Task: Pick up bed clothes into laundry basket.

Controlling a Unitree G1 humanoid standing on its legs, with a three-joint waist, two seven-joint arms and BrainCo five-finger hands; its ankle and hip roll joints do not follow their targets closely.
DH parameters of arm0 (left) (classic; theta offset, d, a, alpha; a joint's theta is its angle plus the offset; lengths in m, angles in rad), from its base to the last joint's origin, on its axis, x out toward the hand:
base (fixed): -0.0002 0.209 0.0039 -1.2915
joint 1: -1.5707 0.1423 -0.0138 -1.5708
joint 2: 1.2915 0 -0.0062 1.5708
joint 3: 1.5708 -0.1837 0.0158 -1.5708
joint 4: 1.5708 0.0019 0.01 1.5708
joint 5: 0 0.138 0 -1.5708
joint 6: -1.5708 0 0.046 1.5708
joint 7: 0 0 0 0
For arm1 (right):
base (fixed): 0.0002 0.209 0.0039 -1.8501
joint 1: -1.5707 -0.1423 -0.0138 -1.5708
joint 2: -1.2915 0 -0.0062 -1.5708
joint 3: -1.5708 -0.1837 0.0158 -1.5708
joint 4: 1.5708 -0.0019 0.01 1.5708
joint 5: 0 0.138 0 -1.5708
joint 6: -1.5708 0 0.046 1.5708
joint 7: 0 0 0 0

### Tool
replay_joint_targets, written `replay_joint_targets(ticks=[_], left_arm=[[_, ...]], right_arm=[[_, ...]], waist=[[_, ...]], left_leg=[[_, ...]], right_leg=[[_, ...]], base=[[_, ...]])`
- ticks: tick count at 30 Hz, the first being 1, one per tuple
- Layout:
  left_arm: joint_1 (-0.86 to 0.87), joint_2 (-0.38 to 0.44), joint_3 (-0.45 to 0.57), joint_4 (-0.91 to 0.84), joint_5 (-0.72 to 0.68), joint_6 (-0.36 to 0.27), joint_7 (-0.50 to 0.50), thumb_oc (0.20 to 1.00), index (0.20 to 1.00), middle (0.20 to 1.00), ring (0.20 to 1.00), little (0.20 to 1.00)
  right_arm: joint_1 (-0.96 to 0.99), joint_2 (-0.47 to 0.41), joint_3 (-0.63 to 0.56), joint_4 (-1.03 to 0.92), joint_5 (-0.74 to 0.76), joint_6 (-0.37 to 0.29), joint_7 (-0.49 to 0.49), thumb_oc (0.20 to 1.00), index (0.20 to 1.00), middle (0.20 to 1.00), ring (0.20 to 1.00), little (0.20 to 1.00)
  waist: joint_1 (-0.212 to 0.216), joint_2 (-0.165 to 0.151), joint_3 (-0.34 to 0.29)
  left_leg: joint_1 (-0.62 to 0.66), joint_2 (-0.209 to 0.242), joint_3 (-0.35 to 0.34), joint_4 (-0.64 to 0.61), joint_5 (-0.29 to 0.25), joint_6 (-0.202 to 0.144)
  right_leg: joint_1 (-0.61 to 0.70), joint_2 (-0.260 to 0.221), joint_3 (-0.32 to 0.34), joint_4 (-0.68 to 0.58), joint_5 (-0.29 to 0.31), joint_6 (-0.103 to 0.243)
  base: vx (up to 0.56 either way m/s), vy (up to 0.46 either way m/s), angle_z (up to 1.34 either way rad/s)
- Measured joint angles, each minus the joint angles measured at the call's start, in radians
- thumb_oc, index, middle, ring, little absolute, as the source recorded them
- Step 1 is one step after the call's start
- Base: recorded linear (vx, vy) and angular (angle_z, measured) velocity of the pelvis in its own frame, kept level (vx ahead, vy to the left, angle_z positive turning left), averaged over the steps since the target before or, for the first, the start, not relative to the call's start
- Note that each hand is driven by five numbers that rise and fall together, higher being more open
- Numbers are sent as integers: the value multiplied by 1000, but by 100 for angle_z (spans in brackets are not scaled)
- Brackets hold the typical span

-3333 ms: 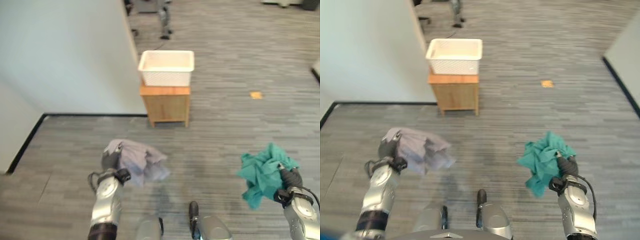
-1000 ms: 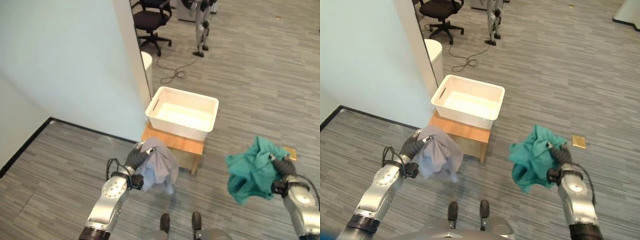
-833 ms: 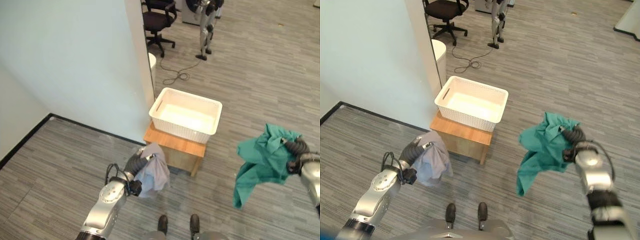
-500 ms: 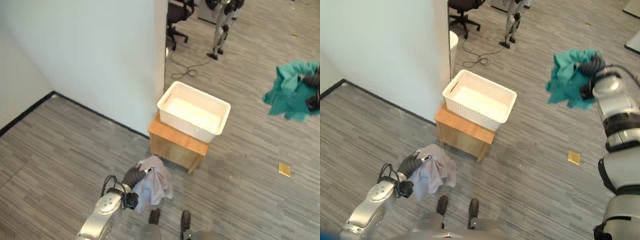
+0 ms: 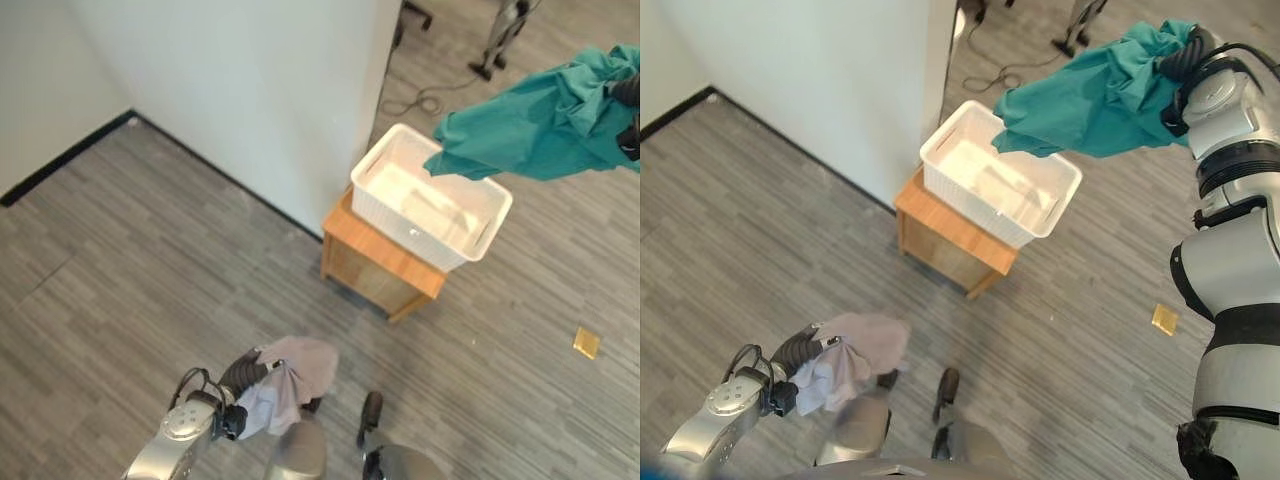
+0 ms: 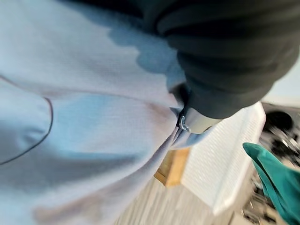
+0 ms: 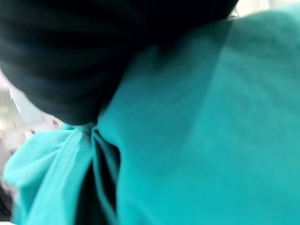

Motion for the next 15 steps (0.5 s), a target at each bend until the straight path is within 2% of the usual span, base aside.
replay_joint_targets(ticks=[7,12,15], left_arm=[[14,-30,45,1,-36,-2,4,200,200,200,200,200],[-35,-92,54,6,-36,-5,28,200,200,200,200,200],[-75,-104,53,20,-36,-9,37,200,200,200,200,200]], right_arm=[[-63,-17,12,-8,-5,10,-21,200,200,200,200,200],[-63,-17,35,-91,21,-9,-26,200,200,200,200,200],[-63,-16,54,-107,34,-33,-25,200,200,200,200,200]], waist=[[47,39,119],[55,43,194],[53,43,207]], left_leg=[[-115,2,-26,84,-14,-11],[-164,5,-26,107,-15,-12],[-176,5,-28,115,-15,-13]], right_leg=[[-70,9,-21,0,19,-11],[-109,13,-22,0,36,-13],[-115,13,-22,0,37,-12]], base=[[-51,-6,9],[-17,-14,0],[0,0,1]])
